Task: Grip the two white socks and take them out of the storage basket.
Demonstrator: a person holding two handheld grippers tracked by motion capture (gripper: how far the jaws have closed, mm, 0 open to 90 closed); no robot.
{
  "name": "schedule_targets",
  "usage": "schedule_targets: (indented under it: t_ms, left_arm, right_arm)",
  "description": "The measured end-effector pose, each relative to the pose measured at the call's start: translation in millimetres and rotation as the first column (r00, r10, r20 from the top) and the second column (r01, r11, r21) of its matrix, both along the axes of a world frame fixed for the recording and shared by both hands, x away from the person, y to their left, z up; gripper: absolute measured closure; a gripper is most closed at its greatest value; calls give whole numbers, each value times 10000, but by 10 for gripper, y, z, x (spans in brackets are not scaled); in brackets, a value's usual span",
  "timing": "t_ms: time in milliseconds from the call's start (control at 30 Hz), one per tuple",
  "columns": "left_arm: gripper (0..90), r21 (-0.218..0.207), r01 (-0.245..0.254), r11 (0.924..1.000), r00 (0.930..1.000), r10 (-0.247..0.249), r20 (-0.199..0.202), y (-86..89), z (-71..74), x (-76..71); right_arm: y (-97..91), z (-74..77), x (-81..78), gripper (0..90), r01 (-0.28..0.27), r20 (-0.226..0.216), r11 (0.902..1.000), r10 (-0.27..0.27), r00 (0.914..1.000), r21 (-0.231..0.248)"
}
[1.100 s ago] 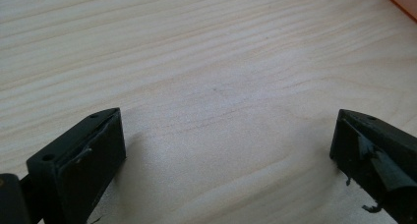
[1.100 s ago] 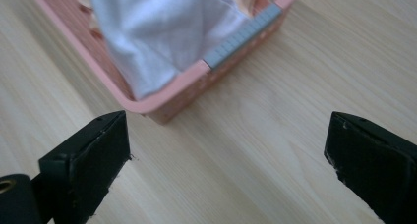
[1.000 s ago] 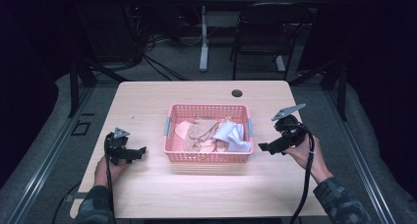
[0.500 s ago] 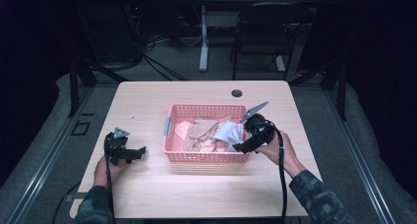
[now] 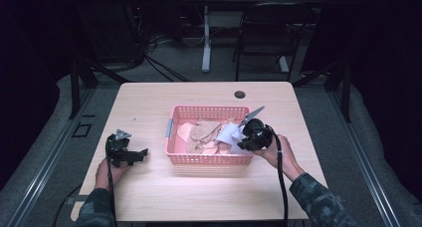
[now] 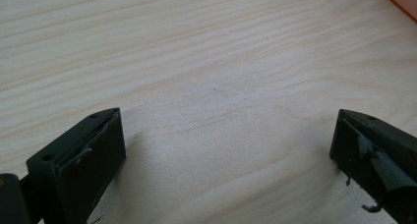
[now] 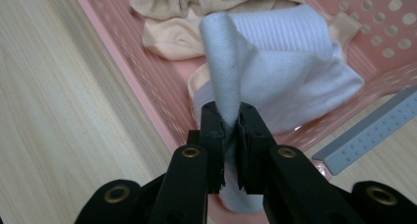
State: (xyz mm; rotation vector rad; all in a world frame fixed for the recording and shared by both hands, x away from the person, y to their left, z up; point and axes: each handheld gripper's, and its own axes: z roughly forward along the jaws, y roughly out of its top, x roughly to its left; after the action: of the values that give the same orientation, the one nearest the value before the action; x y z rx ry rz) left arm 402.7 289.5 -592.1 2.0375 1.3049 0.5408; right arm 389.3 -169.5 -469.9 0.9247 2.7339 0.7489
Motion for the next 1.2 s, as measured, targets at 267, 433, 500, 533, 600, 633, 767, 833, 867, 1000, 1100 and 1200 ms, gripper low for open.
schedule_targets:
  t_ms: [267,433,500,533,600,633,767,833,867,1000,1100,1200]
  left_arm:
    - [1,2,1,10000,10000,-1,0,0,0,0]
    - [1,1,1,10000,10000,-1,-2,0,0,0]
    - [1,4,3,10000,10000,-3,-1,0,0,0]
    - [1,1,1,10000,10000,-1,0,0,0,0]
    - [1,1,1,10000,10000,-1,0,0,0,0]
    - [1,2,3,10000,10000,-3,-1,0,0,0]
    - [1,3,2,10000,10000,-2,-1,0,0,0]
    - [1,4,3,10000,10000,-3,1,0,0,0]
    - [1,4,3,10000,10000,-3,1,0,0,0]
    - [1,1,1,10000,10000,-1,-1,0,0,0]
    - [1,3,3,10000,10000,-3,-1,0,0,0]
    - [1,4,3,10000,10000,-3,-2,0,0,0]
  right_arm:
    - [-20,178,-27,842,22,345,9992,-36,9994,398]
    - [-18,263,-21,845,-39,487,9983,11,9988,584]
    - [-6,298,-26,845,-41,568,9979,4,9984,650]
    - [-6,298,-26,845,-41,568,9979,4,9984,650]
    - [5,339,-28,845,-82,613,9978,41,9981,659]
    - [7,366,-28,845,-107,670,9975,60,9977,694]
    - [11,479,-24,845,-118,795,9967,55,9968,799]
    - [12,532,-24,845,-122,823,9963,52,9966,852]
    - [12,532,-24,845,-122,823,9963,52,9966,852]
    - [20,627,-26,846,-167,978,9951,71,9952,979]
    - [28,711,-29,846,-182,1131,9942,62,9936,1060]
    - [31,768,-24,847,-201,1161,9935,70,9932,1122]
